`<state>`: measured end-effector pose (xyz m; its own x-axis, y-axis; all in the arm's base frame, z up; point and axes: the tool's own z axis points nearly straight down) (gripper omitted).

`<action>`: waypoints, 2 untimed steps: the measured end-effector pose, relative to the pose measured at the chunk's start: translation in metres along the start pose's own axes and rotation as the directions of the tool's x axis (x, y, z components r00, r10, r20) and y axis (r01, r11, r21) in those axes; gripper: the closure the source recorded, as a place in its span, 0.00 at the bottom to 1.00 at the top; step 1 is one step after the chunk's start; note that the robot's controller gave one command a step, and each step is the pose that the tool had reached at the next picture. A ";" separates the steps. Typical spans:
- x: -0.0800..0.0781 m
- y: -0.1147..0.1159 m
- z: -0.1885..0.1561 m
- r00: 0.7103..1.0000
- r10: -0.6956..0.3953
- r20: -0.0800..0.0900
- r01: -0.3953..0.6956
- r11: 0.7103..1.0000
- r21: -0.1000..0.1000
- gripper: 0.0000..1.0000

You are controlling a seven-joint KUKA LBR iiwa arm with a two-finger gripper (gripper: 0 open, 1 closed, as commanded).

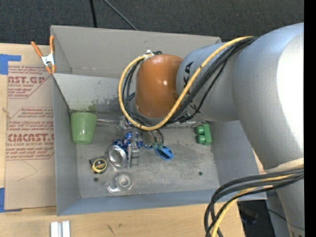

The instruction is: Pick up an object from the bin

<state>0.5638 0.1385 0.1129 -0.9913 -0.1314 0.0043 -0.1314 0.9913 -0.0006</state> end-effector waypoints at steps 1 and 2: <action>-0.026 -0.037 0.042 0.989 -0.148 0.006 0.148 0.989 0.001 0.00; -0.026 -0.036 0.040 0.989 -0.149 0.007 0.149 0.989 -0.001 1.00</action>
Offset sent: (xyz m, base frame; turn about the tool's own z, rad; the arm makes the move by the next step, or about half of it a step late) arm 0.0298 -0.0326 -0.0408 -0.1500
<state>0.5941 0.1066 0.0724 -0.9608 -0.2772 -0.0028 -0.2772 0.9608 0.0013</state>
